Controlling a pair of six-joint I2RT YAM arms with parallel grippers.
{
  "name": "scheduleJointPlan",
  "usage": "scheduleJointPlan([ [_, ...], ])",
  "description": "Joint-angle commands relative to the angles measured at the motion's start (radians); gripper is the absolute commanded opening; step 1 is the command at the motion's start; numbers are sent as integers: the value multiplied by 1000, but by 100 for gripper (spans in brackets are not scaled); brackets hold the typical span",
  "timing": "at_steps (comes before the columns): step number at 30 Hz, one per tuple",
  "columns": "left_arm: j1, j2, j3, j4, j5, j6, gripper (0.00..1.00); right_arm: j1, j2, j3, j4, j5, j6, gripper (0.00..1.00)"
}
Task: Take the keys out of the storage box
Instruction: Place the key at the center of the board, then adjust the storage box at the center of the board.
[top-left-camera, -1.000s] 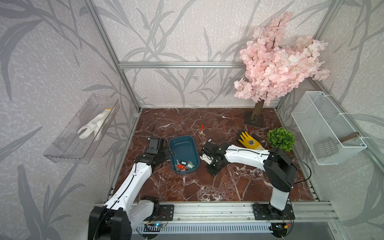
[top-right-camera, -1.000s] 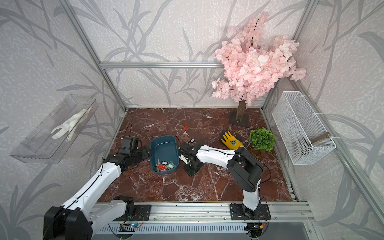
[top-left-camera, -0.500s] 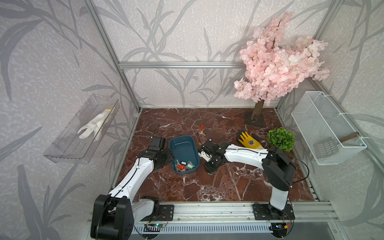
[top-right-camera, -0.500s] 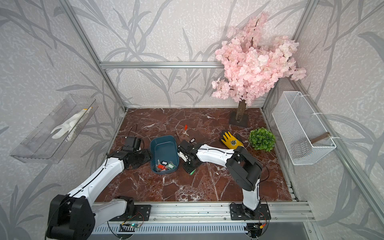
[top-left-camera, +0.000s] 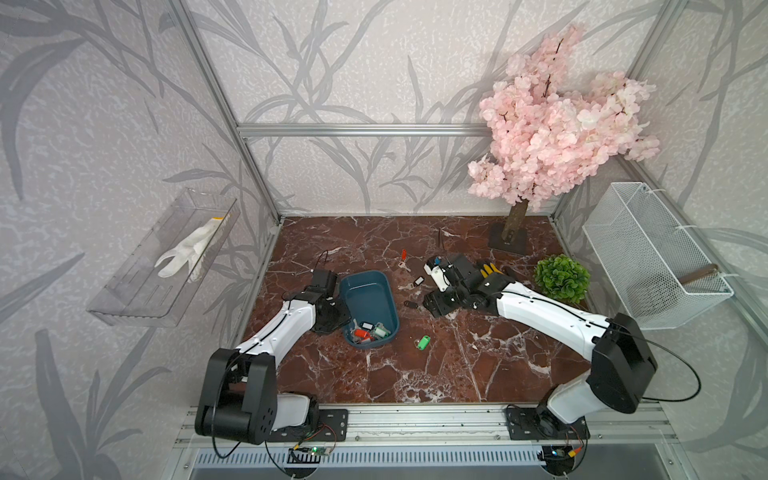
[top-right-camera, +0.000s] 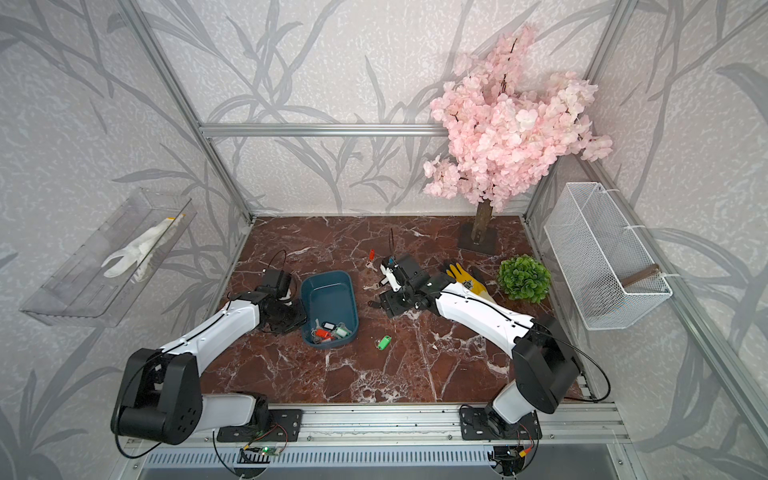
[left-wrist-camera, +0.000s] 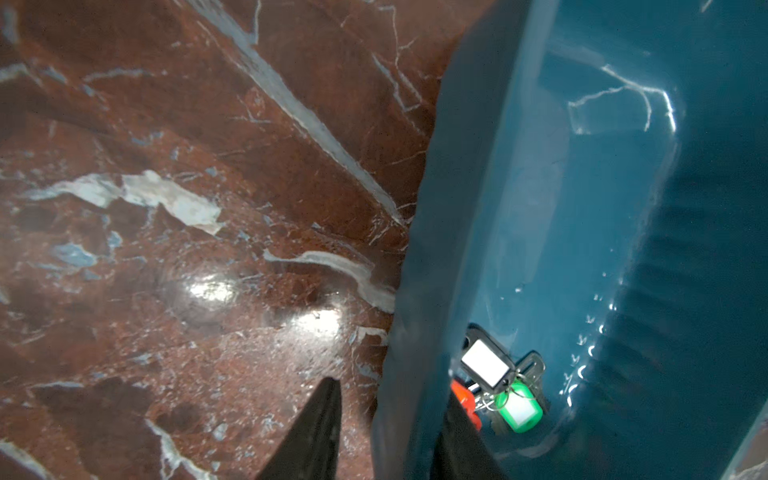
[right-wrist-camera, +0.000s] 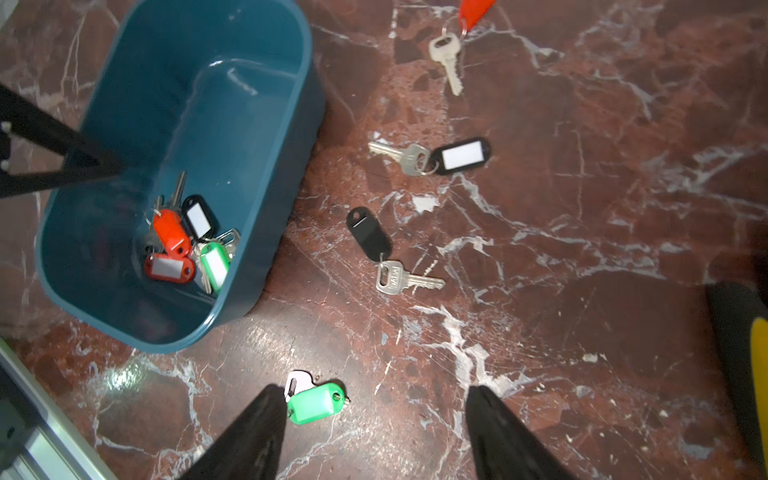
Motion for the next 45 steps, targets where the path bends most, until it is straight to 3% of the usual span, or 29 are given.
scheduleJointPlan([
  [1,4,20,29,-8,-6,18,28,-44,-37,-61,117,-62,70,81],
  [10,4,38,47,-51,-28,41,10,-135,-97,-166,217,-148,152,99],
  [17,4,28,68,-121,-14,53,0,-153,-111,-177,215,-157,154,99],
  [31,14,4,203,-463,100,176,0,-188,-95,-148,157,-188,147,99],
  [39,43,20,203,-440,250,203,0,-206,-77,-136,143,-226,171,99],
  [45,44,34,195,-414,219,197,0,-207,-73,-124,134,-246,154,99],
])
